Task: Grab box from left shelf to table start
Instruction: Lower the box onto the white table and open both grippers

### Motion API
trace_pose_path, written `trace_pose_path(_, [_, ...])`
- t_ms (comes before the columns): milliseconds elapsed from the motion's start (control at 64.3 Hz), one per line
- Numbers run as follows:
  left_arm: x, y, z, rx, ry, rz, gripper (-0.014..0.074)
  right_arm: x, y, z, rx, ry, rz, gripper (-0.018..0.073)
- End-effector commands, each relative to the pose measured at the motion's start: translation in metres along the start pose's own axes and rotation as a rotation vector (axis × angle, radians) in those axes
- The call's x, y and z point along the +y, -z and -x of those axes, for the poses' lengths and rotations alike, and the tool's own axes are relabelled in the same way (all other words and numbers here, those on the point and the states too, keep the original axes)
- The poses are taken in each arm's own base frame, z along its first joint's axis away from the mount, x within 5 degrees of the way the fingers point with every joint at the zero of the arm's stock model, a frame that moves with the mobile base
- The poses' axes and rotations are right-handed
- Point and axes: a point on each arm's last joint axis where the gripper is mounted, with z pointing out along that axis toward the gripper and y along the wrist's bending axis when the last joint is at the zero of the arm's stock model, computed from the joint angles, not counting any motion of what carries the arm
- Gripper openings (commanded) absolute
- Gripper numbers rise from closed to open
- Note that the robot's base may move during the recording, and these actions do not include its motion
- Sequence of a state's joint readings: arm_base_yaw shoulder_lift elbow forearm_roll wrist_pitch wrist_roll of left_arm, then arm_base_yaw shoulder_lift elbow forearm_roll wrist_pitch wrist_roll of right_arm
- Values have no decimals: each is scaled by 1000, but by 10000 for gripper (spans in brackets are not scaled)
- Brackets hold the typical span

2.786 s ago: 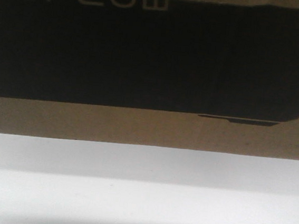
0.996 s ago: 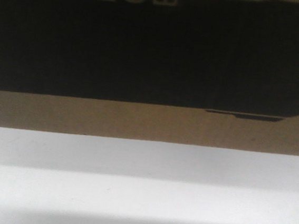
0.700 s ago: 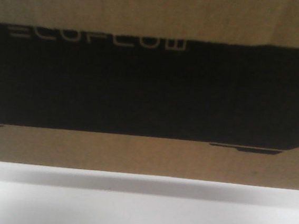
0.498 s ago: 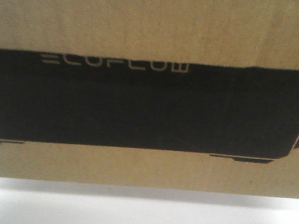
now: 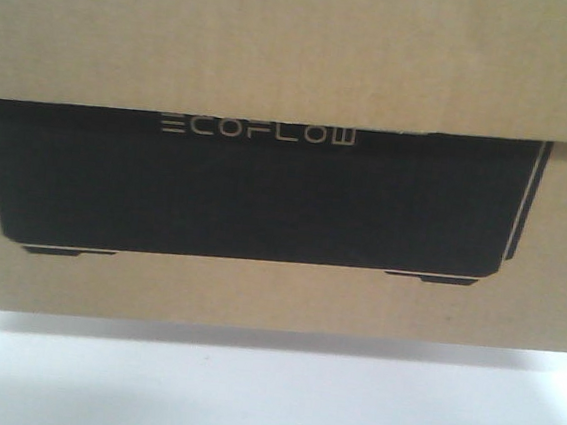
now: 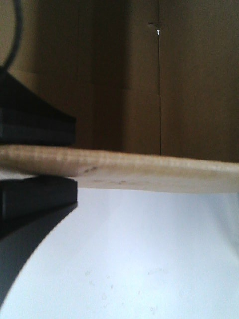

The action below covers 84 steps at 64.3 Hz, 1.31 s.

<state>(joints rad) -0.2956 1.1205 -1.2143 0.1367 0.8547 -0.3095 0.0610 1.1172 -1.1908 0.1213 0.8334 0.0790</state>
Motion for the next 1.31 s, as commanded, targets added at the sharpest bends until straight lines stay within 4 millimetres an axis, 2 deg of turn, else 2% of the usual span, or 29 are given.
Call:
trace_pose_path(0, [-3,3,28,-143,-18,-3,-96,-2,12,29,-241,20,-21,57])
trace_pose_path(218, [-7,-20,35,-103,-23,5,-96,-4,-5,30,-210,17,-27,57])
trace_pose_path(623, [-5,-24,37,-112,-41,21,-94,-5,-19,31,-193,25,-32,60])
trace_pose_path(685, [-5,-24,37,-113,-41,21,-51,-4,-19,31,-191,53,-31,72])
trace_pose_path(747, [-5,-25,36,-106,-42,23,53,-2,-19,31,-189,82,-23,141])
trace_pose_path(763, [-5,-25,36,-103,-41,24,106,-1,-19,31,-189,87,-21,165])
trace_pose_path(778, [-5,-26,35,-96,-42,26,144,-1,-20,31,-187,96,-20,208])
trace_pose_path(794, [-5,-27,35,-91,-40,28,222,0,-20,31,-186,107,-19,258])
trace_pose_path(856, [-5,-28,35,-87,-29,28,372,0,-22,30,-181,108,-18,428])
trace_pose_path(918, [-5,-29,35,-87,-22,29,449,0,-22,30,-177,108,-18,570])
trace_pose_path(980, [-4,-30,36,-101,-24,43,463,0,-22,30,-177,108,-19,634])
trace_pose_path(1074, [-3,-28,39,-135,-32,55,449,1,-20,33,-192,109,-17,596])
trace_pose_path(1167, [-3,-17,45,-176,-32,51,407,3,-8,40,-230,111,-12,528])
trace_pose_path(1245, [-2,0,51,-209,-21,47,311,6,10,47,-281,109,-5,398])
trace_pose_path(1292, [-2,11,54,-238,-16,43,234,7,20,50,-307,117,-2,270])
